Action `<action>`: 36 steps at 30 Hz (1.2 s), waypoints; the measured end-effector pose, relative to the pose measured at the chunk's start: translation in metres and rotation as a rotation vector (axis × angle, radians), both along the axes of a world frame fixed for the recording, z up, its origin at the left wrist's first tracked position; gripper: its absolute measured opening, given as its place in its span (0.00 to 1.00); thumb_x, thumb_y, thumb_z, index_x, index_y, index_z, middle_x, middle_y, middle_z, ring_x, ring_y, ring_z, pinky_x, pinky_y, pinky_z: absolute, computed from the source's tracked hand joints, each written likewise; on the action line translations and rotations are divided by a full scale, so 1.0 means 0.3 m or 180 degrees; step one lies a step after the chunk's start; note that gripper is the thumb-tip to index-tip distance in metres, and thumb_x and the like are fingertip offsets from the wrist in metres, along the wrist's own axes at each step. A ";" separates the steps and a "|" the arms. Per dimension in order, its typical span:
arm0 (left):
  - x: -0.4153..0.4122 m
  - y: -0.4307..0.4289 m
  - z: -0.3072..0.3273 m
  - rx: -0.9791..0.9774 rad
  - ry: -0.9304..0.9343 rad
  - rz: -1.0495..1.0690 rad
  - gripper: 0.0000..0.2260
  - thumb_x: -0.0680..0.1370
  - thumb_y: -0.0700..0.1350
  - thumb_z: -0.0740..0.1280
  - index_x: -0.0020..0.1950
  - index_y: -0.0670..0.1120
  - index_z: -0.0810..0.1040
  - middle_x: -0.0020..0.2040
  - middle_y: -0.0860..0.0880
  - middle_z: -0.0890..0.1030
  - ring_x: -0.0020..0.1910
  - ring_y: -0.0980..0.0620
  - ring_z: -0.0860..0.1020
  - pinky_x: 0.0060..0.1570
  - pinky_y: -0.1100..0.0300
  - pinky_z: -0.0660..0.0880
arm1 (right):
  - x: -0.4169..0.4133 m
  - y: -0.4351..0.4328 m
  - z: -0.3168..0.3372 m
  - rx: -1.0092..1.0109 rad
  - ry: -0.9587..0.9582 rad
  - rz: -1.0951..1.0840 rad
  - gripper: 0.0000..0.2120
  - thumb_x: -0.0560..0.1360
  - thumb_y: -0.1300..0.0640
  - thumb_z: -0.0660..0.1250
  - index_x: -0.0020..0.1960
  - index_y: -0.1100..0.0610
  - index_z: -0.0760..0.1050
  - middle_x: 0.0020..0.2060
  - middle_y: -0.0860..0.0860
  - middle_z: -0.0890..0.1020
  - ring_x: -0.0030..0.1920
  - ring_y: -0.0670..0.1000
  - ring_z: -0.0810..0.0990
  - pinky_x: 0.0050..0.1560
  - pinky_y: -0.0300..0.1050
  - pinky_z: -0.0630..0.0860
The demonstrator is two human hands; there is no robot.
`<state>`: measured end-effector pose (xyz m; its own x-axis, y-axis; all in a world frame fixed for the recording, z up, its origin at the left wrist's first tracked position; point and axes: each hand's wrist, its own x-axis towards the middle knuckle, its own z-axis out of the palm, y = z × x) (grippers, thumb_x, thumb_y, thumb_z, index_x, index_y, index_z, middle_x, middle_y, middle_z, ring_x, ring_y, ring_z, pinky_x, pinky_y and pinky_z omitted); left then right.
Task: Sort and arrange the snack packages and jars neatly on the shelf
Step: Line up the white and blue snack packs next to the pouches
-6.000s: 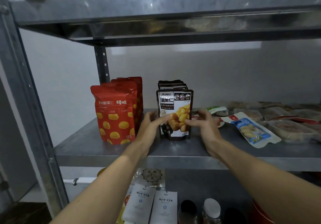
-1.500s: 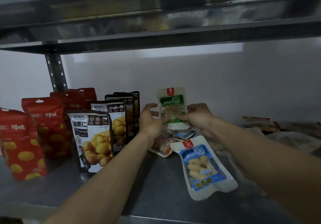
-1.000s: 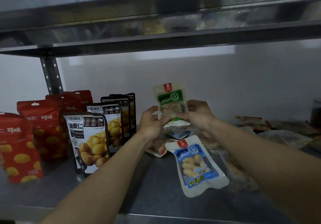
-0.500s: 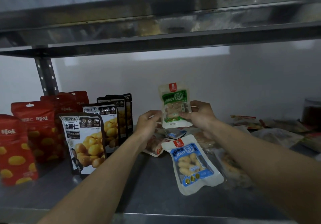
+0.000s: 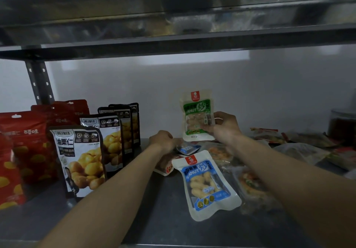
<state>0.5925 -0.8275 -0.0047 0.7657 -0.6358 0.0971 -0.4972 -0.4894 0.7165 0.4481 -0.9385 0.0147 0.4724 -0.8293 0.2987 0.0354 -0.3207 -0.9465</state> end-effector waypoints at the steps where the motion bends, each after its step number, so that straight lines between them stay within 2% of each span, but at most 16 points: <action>1: -0.001 -0.007 0.003 0.0113 0.0054 -0.0072 0.17 0.74 0.53 0.71 0.55 0.42 0.78 0.50 0.45 0.80 0.50 0.47 0.79 0.52 0.53 0.78 | -0.001 -0.001 -0.002 0.0001 0.0002 0.0001 0.13 0.69 0.62 0.77 0.51 0.56 0.78 0.47 0.52 0.84 0.47 0.51 0.83 0.50 0.47 0.80; 4: 0.002 -0.023 -0.001 -0.0116 0.0479 -0.0113 0.21 0.71 0.46 0.76 0.59 0.41 0.75 0.54 0.42 0.79 0.50 0.46 0.80 0.52 0.50 0.79 | -0.004 -0.002 -0.005 -0.0004 0.0033 -0.0009 0.14 0.68 0.61 0.77 0.52 0.56 0.78 0.47 0.51 0.84 0.48 0.51 0.82 0.51 0.47 0.80; 6: 0.003 -0.027 -0.009 -0.0426 0.0728 -0.0019 0.21 0.69 0.42 0.77 0.59 0.45 0.73 0.53 0.42 0.78 0.49 0.45 0.80 0.48 0.49 0.81 | -0.004 -0.005 -0.004 -0.0002 0.0035 -0.0022 0.15 0.68 0.61 0.78 0.52 0.56 0.78 0.47 0.52 0.84 0.48 0.51 0.82 0.52 0.48 0.80; 9: 0.019 -0.026 -0.015 -0.0864 0.0536 0.0238 0.15 0.70 0.39 0.74 0.51 0.48 0.72 0.50 0.43 0.78 0.46 0.44 0.80 0.38 0.54 0.80 | -0.002 -0.014 0.005 0.0008 0.0004 -0.0019 0.13 0.68 0.61 0.78 0.50 0.55 0.78 0.47 0.53 0.84 0.48 0.52 0.83 0.50 0.49 0.81; 11: 0.031 -0.023 -0.015 -0.1216 0.0414 0.0440 0.11 0.70 0.39 0.74 0.47 0.47 0.74 0.48 0.43 0.79 0.45 0.44 0.79 0.35 0.56 0.76 | -0.002 -0.018 0.012 0.0033 -0.0030 -0.0015 0.12 0.69 0.61 0.77 0.49 0.54 0.78 0.48 0.53 0.84 0.47 0.52 0.83 0.49 0.51 0.82; 13: 0.040 -0.017 -0.014 -0.1632 0.0635 0.0542 0.07 0.70 0.41 0.75 0.40 0.46 0.77 0.47 0.43 0.81 0.44 0.45 0.80 0.38 0.57 0.78 | -0.001 -0.015 0.018 0.0078 -0.0044 -0.0005 0.13 0.69 0.61 0.77 0.52 0.55 0.78 0.49 0.52 0.84 0.47 0.52 0.83 0.49 0.54 0.82; 15: 0.046 -0.010 -0.020 -0.1993 0.1047 0.0527 0.07 0.69 0.39 0.76 0.36 0.47 0.80 0.48 0.43 0.83 0.45 0.45 0.81 0.46 0.52 0.81 | 0.006 -0.010 0.021 0.0122 -0.0022 0.0020 0.15 0.69 0.61 0.77 0.54 0.56 0.78 0.49 0.52 0.84 0.47 0.52 0.83 0.50 0.55 0.82; 18: 0.035 0.005 -0.024 -0.2375 0.1607 0.0461 0.06 0.71 0.36 0.74 0.39 0.45 0.81 0.49 0.40 0.82 0.48 0.41 0.82 0.51 0.45 0.80 | 0.017 -0.001 0.020 0.0154 0.0051 0.0067 0.15 0.70 0.61 0.76 0.55 0.57 0.78 0.49 0.53 0.84 0.47 0.52 0.83 0.49 0.52 0.82; 21: 0.025 0.014 -0.017 -0.2677 0.2030 0.0285 0.06 0.73 0.32 0.70 0.44 0.42 0.82 0.49 0.39 0.83 0.50 0.40 0.81 0.54 0.45 0.78 | 0.034 0.000 0.013 0.0171 0.0111 0.0059 0.14 0.70 0.62 0.76 0.54 0.57 0.78 0.49 0.53 0.84 0.46 0.52 0.83 0.48 0.49 0.81; 24: 0.023 0.019 -0.009 -0.2787 0.2198 0.0048 0.09 0.74 0.29 0.68 0.48 0.40 0.82 0.49 0.40 0.83 0.49 0.45 0.82 0.50 0.56 0.80 | 0.050 -0.002 0.003 0.0207 0.0125 0.0047 0.15 0.69 0.62 0.76 0.54 0.58 0.78 0.50 0.54 0.84 0.47 0.53 0.83 0.48 0.49 0.81; 27: 0.023 0.025 -0.010 -0.2819 0.2421 -0.0219 0.11 0.73 0.26 0.66 0.50 0.39 0.82 0.49 0.40 0.83 0.48 0.45 0.83 0.49 0.57 0.80 | 0.057 -0.006 -0.006 0.0276 0.0109 0.0070 0.16 0.69 0.61 0.77 0.54 0.57 0.78 0.50 0.54 0.84 0.47 0.54 0.84 0.51 0.53 0.82; 31: 0.006 0.041 -0.007 -0.2745 0.2551 -0.0510 0.12 0.73 0.25 0.66 0.53 0.36 0.80 0.44 0.42 0.83 0.37 0.53 0.84 0.33 0.66 0.78 | 0.050 -0.014 -0.009 0.0312 0.0116 -0.0036 0.16 0.68 0.61 0.78 0.54 0.58 0.78 0.50 0.55 0.84 0.46 0.55 0.84 0.50 0.55 0.82; 33: -0.001 0.045 -0.007 -0.2749 0.2545 -0.0595 0.12 0.71 0.25 0.67 0.51 0.36 0.80 0.44 0.42 0.83 0.36 0.54 0.84 0.32 0.67 0.78 | 0.039 -0.013 -0.005 0.0347 0.0119 -0.0051 0.16 0.68 0.61 0.78 0.54 0.57 0.78 0.49 0.54 0.84 0.45 0.54 0.84 0.49 0.54 0.82; 36: -0.005 0.045 -0.010 -0.2747 0.2446 -0.0682 0.14 0.68 0.24 0.70 0.50 0.38 0.81 0.49 0.41 0.83 0.44 0.52 0.83 0.39 0.66 0.79 | 0.025 -0.011 0.003 0.0368 0.0127 -0.0037 0.16 0.69 0.61 0.77 0.55 0.57 0.77 0.50 0.54 0.83 0.44 0.52 0.83 0.48 0.52 0.82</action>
<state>0.5911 -0.8140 -0.0076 0.6961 -0.7082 0.1178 0.1969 0.3462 0.9173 0.4555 -0.9418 0.0155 0.4720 -0.8626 0.1819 -0.0061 -0.2096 -0.9778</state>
